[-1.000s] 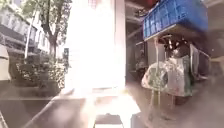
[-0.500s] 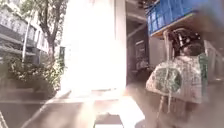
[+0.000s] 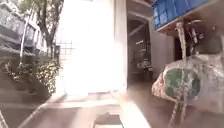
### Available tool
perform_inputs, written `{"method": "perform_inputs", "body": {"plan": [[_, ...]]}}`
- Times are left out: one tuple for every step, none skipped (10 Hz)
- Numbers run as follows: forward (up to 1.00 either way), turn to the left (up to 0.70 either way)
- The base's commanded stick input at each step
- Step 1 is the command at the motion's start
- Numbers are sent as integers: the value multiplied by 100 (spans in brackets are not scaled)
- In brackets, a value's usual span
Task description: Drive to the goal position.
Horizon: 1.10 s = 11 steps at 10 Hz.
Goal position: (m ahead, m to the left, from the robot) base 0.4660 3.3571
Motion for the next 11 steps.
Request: {"method": "perform_inputs", "body": {"plan": [[45, 0], [45, 0], [45, 0], [45, 0], [45, 0], [45, 0], [45, 0], [45, 0], [45, 0], [45, 0], [45, 0]]}}
